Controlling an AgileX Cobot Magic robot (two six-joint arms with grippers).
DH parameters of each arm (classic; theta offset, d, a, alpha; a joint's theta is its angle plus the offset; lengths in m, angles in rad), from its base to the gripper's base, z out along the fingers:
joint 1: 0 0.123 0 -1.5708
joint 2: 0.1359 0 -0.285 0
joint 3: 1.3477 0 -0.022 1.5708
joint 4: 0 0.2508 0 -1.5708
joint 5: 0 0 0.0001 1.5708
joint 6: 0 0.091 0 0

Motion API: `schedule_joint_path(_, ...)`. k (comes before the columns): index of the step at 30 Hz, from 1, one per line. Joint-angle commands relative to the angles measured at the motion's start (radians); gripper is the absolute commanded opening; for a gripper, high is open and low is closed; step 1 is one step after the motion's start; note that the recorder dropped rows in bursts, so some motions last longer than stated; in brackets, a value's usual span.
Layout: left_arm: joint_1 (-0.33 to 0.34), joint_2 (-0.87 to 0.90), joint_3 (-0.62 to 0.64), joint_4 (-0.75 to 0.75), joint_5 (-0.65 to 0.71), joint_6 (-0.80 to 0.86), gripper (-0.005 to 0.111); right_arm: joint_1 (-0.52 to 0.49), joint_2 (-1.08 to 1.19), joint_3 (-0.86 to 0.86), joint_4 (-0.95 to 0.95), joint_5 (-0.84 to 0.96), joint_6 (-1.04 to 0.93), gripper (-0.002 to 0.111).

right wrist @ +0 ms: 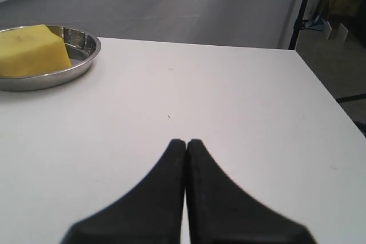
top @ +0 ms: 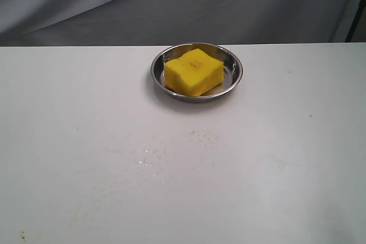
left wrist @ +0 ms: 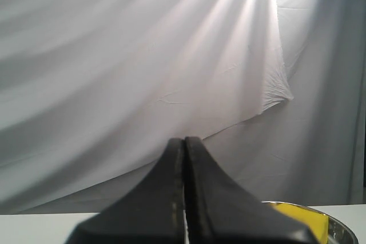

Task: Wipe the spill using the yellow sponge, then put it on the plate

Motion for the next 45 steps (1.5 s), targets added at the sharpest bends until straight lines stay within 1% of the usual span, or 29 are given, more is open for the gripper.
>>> schedule_joint_path(1,-0.005,-0.004,-0.001,-0.004,-0.007,-0.001,0.0,-0.008,-0.007,0.004,0.004,0.006,-0.002,0.0)
schedule_joint_path(8,-0.005,-0.004,-0.001,-0.004,-0.007,0.0,0.0,-0.01,-0.007,0.004,0.004,0.006,-0.002,0.0)
schedule_joint_path(14,-0.005,-0.004,-0.001,-0.004,-0.007,0.0,0.0,-0.067,-0.007,0.004,0.012,0.01,-0.002,0.0)
schedule_joint_path(23,-0.005,-0.004,-0.001,-0.004,-0.007,-0.002,0.0,-0.062,-0.007,0.004,0.012,0.013,-0.002,0.0)
schedule_joint_path(34,-0.005,-0.004,-0.001,-0.004,-0.007,0.0,0.0,0.051,-0.007,0.004,0.012,0.013,-0.002,0.0)
schedule_joint_path(45,-0.005,-0.004,-0.001,-0.004,-0.007,0.0,0.0,0.053,-0.007,0.004,0.012,0.013,-0.002,0.0)
